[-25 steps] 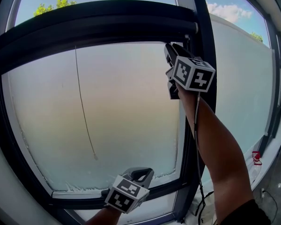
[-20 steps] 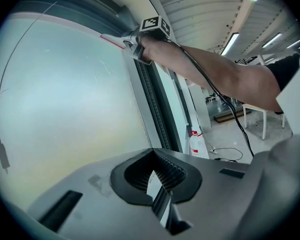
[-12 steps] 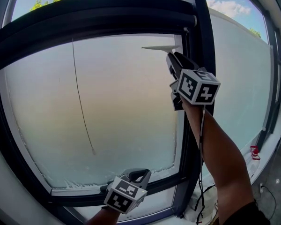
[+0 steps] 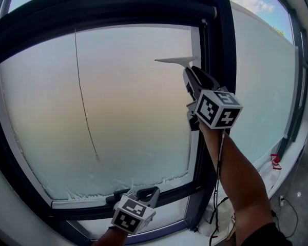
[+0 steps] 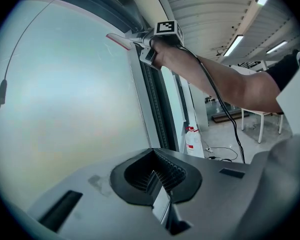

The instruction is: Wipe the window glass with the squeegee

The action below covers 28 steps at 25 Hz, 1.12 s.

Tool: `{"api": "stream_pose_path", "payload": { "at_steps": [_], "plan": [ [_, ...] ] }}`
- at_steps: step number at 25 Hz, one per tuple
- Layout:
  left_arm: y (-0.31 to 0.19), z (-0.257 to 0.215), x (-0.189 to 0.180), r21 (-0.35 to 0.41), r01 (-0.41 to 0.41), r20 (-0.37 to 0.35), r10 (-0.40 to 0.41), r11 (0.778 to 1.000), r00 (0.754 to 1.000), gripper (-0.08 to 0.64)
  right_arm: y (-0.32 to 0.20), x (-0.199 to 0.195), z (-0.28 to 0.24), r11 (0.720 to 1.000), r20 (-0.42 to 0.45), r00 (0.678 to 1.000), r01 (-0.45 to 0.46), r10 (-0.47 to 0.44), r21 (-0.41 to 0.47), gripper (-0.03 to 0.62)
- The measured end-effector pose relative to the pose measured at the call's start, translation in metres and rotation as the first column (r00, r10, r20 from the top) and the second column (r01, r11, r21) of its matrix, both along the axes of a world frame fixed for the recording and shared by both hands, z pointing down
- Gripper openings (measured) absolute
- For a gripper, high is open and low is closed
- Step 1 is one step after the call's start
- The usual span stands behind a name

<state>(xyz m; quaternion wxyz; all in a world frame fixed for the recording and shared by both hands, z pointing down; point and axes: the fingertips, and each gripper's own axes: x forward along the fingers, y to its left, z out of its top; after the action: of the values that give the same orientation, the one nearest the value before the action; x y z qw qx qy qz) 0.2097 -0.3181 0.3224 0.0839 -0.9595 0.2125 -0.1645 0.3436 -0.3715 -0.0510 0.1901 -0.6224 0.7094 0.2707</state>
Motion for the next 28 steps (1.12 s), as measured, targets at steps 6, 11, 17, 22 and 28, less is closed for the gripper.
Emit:
{"api": "stream_pose_path", "payload": {
  "at_steps": [6, 11, 17, 22, 28],
  "plan": [
    [-0.003, 0.024, -0.011, -0.018, 0.038, -0.004, -0.038, 0.999, 0.999, 0.000, 0.002, 0.000, 0.037, 1.000, 0.009, 1.000, 0.001, -0.001, -0.023, 0.095],
    [0.002, 0.039, -0.015, 0.004, 0.049, -0.021, -0.049, 0.999, 0.999, 0.000, 0.005, -0.001, 0.070, 0.999, -0.027, 0.999, -0.032, 0.031, -0.038, 0.095],
    [0.008, 0.046, -0.018, -0.016, 0.050, -0.044, -0.051, 0.999, 0.998, 0.000, 0.005, 0.002, 0.109, 0.997, 0.012, 1.000, -0.001, 0.002, -0.076, 0.095],
    [0.008, 0.056, -0.021, -0.024, 0.058, -0.036, -0.059, 0.998, 0.998, 0.000, 0.007, 0.004, 0.139, 0.994, 0.046, 0.999, 0.025, -0.021, -0.104, 0.095],
    [0.007, 0.070, -0.024, -0.042, 0.067, -0.027, -0.068, 0.997, 0.997, 0.000, 0.007, 0.005, 0.175, 0.988, 0.064, 0.998, 0.037, -0.028, -0.149, 0.095]
  ]
}}
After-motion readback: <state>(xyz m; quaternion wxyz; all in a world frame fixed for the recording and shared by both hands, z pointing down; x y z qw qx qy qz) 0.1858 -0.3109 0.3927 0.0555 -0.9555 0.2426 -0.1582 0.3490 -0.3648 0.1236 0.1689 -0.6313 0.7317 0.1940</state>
